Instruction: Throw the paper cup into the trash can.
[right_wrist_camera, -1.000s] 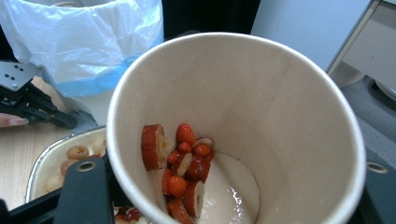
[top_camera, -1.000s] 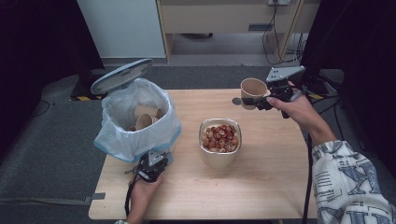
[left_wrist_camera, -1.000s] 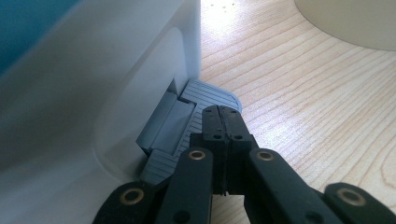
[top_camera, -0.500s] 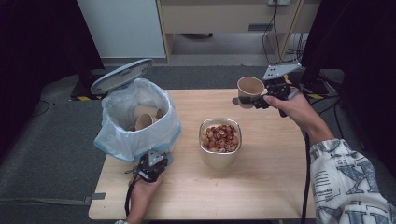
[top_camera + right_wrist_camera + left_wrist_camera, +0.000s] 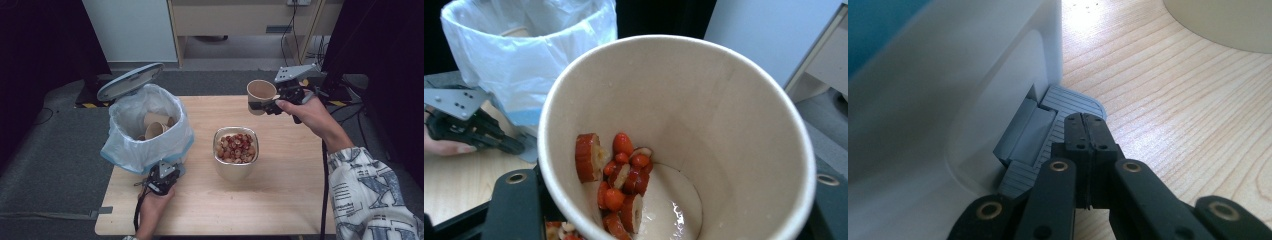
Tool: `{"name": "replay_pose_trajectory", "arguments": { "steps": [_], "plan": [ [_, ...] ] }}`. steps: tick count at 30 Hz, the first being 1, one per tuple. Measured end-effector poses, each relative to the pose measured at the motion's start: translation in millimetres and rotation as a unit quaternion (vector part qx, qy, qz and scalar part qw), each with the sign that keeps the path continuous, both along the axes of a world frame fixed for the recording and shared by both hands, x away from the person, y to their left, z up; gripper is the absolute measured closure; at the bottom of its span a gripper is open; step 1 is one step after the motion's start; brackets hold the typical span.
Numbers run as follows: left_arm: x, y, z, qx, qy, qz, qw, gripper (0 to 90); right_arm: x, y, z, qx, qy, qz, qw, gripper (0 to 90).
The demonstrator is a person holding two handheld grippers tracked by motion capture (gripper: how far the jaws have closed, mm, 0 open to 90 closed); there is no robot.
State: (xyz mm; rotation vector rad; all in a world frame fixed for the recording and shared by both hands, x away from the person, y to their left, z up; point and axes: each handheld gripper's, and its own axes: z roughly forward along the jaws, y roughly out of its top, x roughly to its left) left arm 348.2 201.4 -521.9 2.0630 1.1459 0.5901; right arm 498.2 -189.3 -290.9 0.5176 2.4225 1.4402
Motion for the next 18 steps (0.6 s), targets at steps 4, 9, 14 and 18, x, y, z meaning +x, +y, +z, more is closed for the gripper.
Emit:
{"name": "replay_pose_trajectory", "arguments": {
  "steps": [4, 9, 14, 18],
  "plan": [
    [0.2, 0.3, 0.2, 0.003, -0.002, -0.002, 1.0, 89.2, -1.6, 8.4, 5.0, -0.002, 0.005, 0.002, 1.0, 31.5],
    [0.0, -0.1, 0.1, 0.002, -0.001, -0.001, 1.0, 89.2, -1.9, 15.7, 8.6, -0.005, 0.007, 0.005, 1.0, 31.5],
    [0.1, 0.0, 0.1, 0.001, 0.0, -0.001, 1.0, 89.2, -2.1, 27.3, 12.8, -0.002, 0.012, 0.007, 0.9999, 31.5],
    [0.1, -0.1, 0.2, 0.003, -0.001, -0.001, 1.0, 89.2, -2.3, 36.6, 14.7, -0.004, 0.016, 0.011, 0.9998, 31.5]
  ]
}}
